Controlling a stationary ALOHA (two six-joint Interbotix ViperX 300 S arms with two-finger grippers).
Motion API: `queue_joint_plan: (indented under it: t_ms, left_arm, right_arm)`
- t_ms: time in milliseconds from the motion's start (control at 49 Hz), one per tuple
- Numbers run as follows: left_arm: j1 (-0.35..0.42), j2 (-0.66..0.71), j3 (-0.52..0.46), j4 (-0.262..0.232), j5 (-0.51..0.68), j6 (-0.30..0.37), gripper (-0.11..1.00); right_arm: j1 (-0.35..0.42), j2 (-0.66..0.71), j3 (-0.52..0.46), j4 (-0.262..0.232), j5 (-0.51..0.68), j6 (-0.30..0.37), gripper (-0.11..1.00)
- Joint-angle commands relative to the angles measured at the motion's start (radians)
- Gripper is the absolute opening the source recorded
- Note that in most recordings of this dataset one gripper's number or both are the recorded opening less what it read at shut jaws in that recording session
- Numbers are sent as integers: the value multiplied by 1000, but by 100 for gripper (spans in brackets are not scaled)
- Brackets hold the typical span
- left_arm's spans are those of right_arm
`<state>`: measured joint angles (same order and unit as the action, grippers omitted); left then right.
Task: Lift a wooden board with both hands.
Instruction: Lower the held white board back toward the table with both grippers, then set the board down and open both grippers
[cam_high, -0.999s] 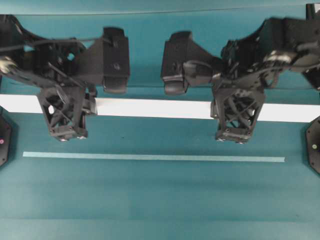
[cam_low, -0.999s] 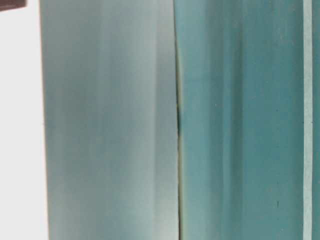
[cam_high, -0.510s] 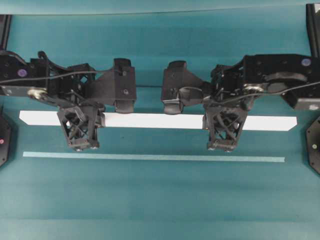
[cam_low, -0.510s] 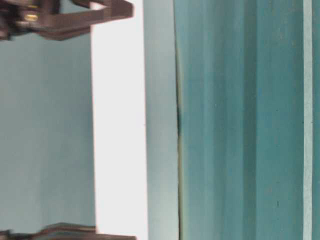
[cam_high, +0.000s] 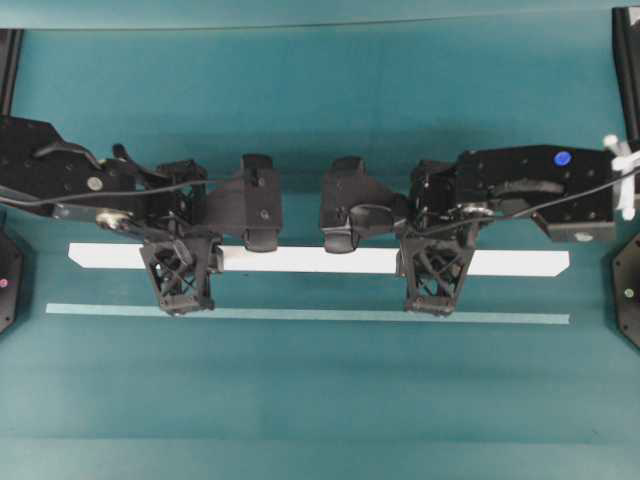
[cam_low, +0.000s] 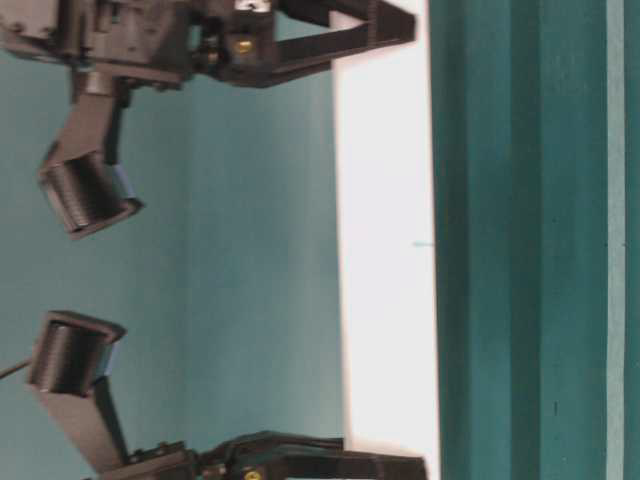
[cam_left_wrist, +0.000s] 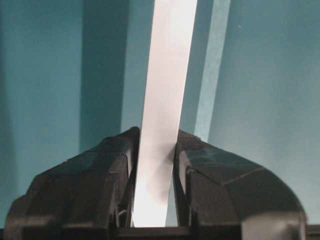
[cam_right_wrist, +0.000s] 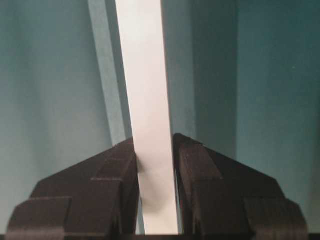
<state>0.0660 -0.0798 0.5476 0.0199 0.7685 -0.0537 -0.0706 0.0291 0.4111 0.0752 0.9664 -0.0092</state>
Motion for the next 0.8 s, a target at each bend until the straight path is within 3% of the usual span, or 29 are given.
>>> queue_joint_plan:
  t_ms: [0, 408, 775]
  left_arm:
    - [8, 6, 0, 3, -28, -6, 17]
    - [9, 74, 115, 3, -193, -17, 17]
    - [0, 109, 110, 2, -221, -34, 17]
  right_arm:
    - [14, 8, 11, 12, -43, -8, 21]
    - [37, 51, 87, 17, -186, -12, 21]
    - [52, 120, 109, 20, -253, -15, 21]
